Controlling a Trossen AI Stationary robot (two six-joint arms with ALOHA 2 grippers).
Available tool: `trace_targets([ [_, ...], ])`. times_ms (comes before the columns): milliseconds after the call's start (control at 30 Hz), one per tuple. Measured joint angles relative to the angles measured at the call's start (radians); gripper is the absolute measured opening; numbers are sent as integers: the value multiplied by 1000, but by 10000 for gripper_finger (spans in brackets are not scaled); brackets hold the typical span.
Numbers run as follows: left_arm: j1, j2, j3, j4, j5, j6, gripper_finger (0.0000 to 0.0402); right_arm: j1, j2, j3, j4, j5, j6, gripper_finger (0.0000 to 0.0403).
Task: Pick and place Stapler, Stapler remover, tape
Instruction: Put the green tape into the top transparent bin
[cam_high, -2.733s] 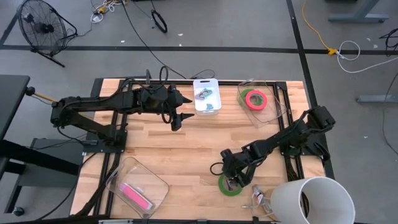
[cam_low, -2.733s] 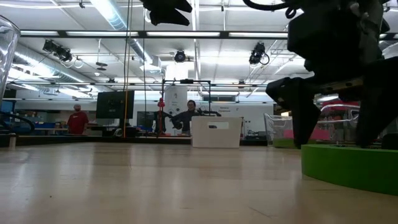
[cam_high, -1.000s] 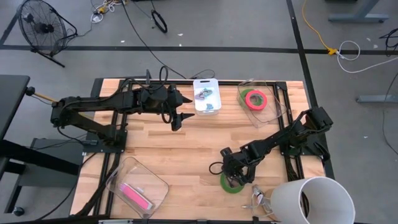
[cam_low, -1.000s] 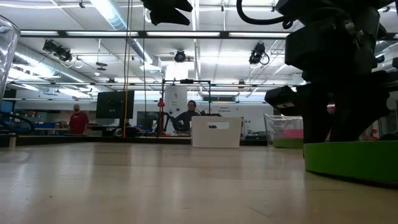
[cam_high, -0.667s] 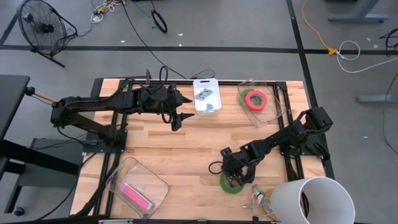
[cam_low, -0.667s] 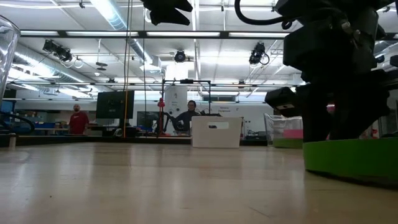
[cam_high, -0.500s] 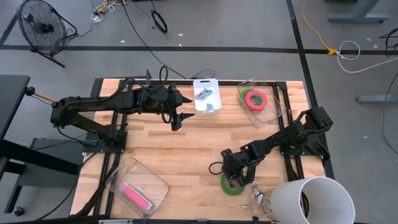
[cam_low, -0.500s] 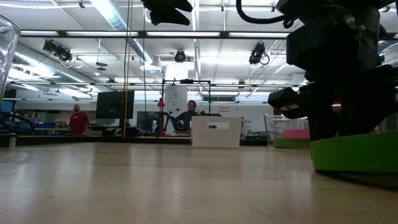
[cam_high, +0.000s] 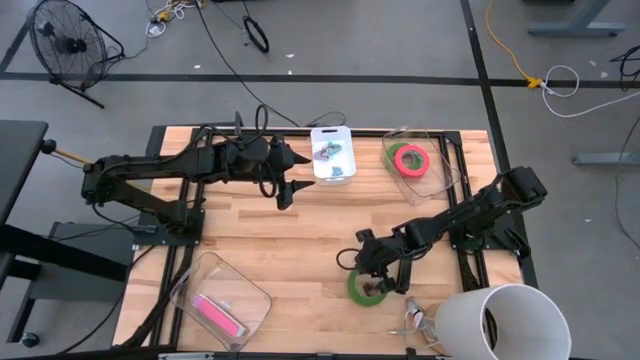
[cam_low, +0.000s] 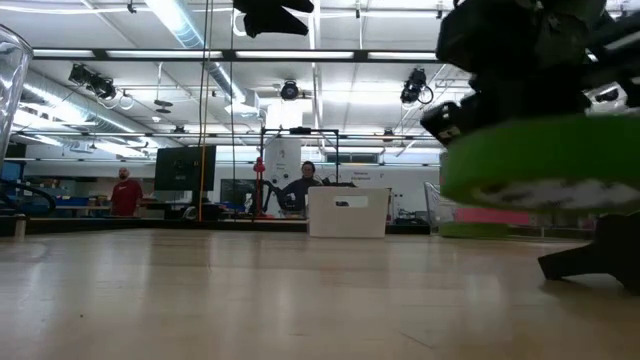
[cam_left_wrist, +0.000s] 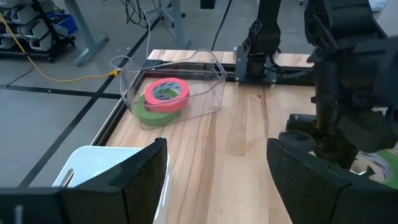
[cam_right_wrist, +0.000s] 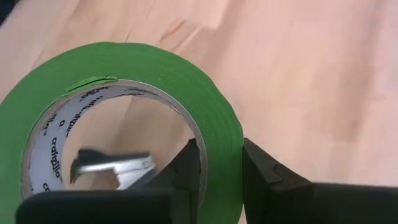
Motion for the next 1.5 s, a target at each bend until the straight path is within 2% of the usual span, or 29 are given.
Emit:
trace_targets([
  [333,0,0,0,3,0,0,275,-54,-146,0,-16,167,121,70],
  [467,0,0,0,3,1,0,275,-86,-207,1,-72,233,201,70],
  [800,2,-10,0,-5,19,-37,272,-223,-371,1,-298,357,313,71],
  [1067,2,-46,2,3,19,-36,244,-341,-509,2,-487,436,325,71],
  [1500,3,-77,0,-2,17,-41,231,-515,-623,2,-773,594,325,71],
])
